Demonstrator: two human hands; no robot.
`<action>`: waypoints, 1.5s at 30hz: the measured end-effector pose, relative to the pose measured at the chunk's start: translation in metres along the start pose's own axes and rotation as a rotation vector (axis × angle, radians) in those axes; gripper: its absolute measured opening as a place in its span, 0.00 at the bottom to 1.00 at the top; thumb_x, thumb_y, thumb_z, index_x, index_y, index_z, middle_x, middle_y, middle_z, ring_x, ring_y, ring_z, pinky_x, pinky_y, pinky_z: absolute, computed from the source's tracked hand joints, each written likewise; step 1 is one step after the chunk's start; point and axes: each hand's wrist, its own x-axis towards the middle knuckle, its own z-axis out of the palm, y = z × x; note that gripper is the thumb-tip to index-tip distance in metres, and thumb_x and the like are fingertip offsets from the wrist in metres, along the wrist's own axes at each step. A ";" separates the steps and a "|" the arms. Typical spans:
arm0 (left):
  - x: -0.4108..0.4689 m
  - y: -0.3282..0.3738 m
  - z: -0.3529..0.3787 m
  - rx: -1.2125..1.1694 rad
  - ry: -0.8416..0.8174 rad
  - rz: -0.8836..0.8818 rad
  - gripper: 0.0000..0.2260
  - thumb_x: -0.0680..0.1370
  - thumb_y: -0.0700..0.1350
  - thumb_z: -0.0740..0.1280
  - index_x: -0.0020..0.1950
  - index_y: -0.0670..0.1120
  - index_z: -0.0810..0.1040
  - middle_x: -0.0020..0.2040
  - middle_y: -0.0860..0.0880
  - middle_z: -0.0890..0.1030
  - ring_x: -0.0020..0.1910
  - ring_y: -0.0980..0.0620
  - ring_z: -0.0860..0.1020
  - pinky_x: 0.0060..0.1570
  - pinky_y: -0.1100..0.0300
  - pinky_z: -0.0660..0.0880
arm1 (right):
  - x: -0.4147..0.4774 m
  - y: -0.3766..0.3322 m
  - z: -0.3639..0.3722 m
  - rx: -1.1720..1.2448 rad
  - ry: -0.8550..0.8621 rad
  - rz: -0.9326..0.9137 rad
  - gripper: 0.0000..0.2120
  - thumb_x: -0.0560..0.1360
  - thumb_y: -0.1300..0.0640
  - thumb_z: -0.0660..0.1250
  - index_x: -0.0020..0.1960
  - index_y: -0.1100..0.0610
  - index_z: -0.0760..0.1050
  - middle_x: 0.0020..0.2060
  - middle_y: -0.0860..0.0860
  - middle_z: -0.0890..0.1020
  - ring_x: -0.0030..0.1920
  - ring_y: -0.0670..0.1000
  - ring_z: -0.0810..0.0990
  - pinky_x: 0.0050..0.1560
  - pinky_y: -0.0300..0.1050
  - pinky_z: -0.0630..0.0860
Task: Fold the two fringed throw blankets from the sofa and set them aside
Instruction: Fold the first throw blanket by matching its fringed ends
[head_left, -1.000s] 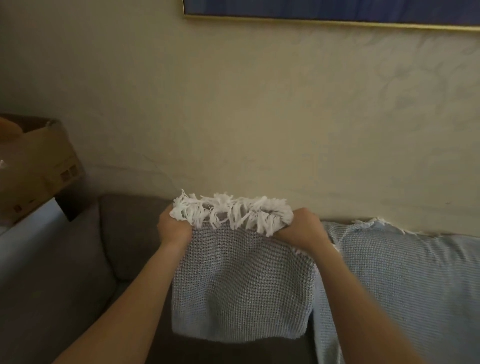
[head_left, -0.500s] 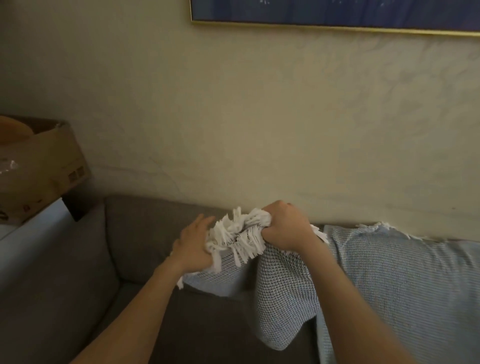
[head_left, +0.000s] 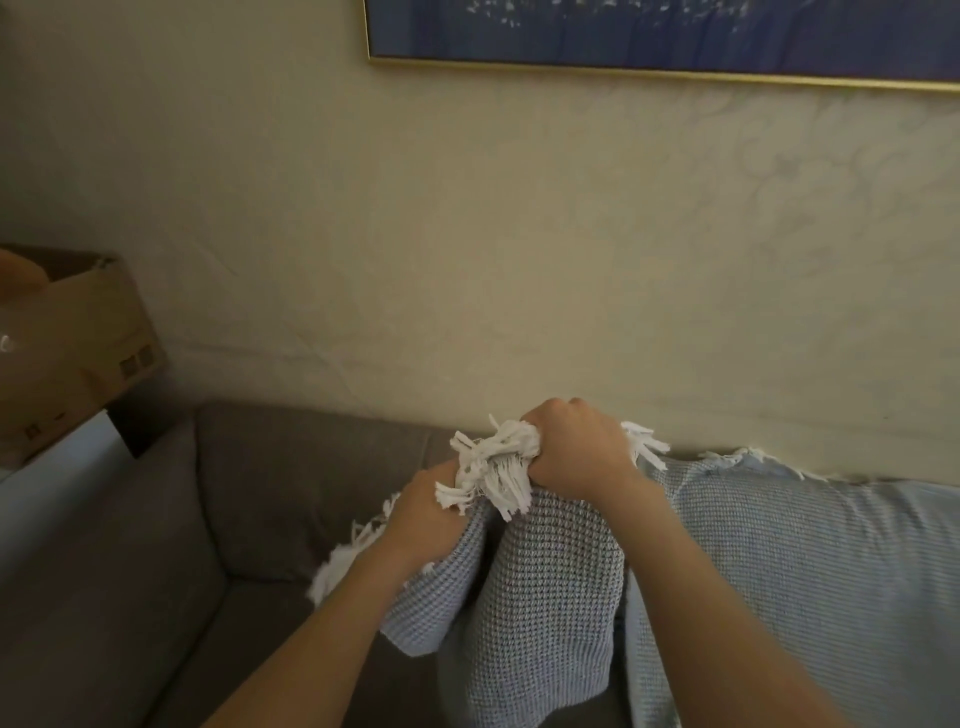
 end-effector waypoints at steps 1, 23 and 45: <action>0.002 0.002 -0.002 0.020 0.007 0.015 0.14 0.79 0.46 0.64 0.63 0.56 0.81 0.52 0.55 0.86 0.50 0.50 0.84 0.54 0.46 0.82 | 0.001 0.003 0.001 -0.038 0.021 0.001 0.07 0.69 0.54 0.71 0.36 0.53 0.74 0.30 0.48 0.79 0.33 0.54 0.81 0.33 0.48 0.81; 0.018 -0.007 -0.072 0.120 -0.323 -0.027 0.25 0.66 0.67 0.81 0.35 0.46 0.78 0.32 0.50 0.81 0.31 0.59 0.74 0.34 0.59 0.68 | -0.012 0.052 0.025 0.619 -0.309 0.188 0.10 0.69 0.63 0.72 0.32 0.52 0.76 0.30 0.45 0.77 0.31 0.44 0.72 0.38 0.46 0.68; 0.025 -0.005 -0.058 0.370 -0.171 -0.275 0.24 0.68 0.68 0.78 0.47 0.48 0.83 0.40 0.54 0.83 0.42 0.52 0.83 0.41 0.57 0.77 | -0.001 0.040 0.041 0.941 0.064 0.309 0.10 0.77 0.59 0.75 0.47 0.67 0.83 0.40 0.60 0.87 0.38 0.53 0.83 0.41 0.50 0.78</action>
